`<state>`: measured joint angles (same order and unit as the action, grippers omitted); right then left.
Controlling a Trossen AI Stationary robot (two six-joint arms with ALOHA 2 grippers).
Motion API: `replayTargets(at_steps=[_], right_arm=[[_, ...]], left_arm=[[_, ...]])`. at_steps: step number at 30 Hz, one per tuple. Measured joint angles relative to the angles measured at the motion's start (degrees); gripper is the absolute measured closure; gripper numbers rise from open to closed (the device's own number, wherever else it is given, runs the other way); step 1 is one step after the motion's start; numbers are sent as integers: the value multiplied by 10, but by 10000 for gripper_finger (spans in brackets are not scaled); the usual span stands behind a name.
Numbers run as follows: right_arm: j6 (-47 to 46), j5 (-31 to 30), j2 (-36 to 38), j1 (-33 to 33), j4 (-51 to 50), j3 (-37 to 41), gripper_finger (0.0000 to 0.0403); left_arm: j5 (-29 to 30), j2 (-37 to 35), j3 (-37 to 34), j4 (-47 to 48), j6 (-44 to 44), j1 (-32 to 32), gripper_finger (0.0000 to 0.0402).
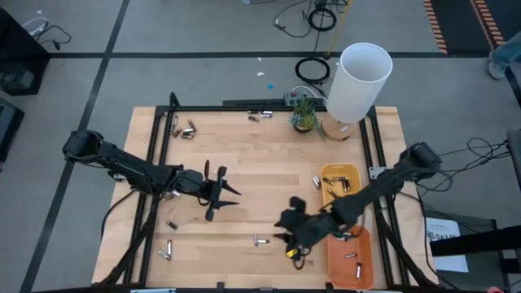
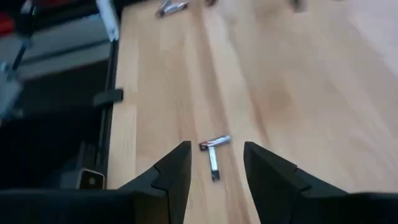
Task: Sort batteries
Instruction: Put the black battery into the orange bin
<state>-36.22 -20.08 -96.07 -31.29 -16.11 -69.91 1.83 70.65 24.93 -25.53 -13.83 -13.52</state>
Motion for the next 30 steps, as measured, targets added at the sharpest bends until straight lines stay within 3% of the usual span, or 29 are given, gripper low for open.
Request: replayTargets(at_steps=[7,11,24,27,30], right_arm=[[99,57,-128,9,143,0,268],[108,64,-183,10,164,1,271],[115,37,-253,25,189,-1,272],[105,36,-257,27,181,-2,289],[99,33,-257,28,169,-2,336]], left_arm=[[2,6,-5,27,43,3,249],[2,6,-11,27,73,3,249],[1,6,-11,48,116,-9,249],[1,6,-11,56,118,-10,249],[1,6,-11,58,120,-10,249]])
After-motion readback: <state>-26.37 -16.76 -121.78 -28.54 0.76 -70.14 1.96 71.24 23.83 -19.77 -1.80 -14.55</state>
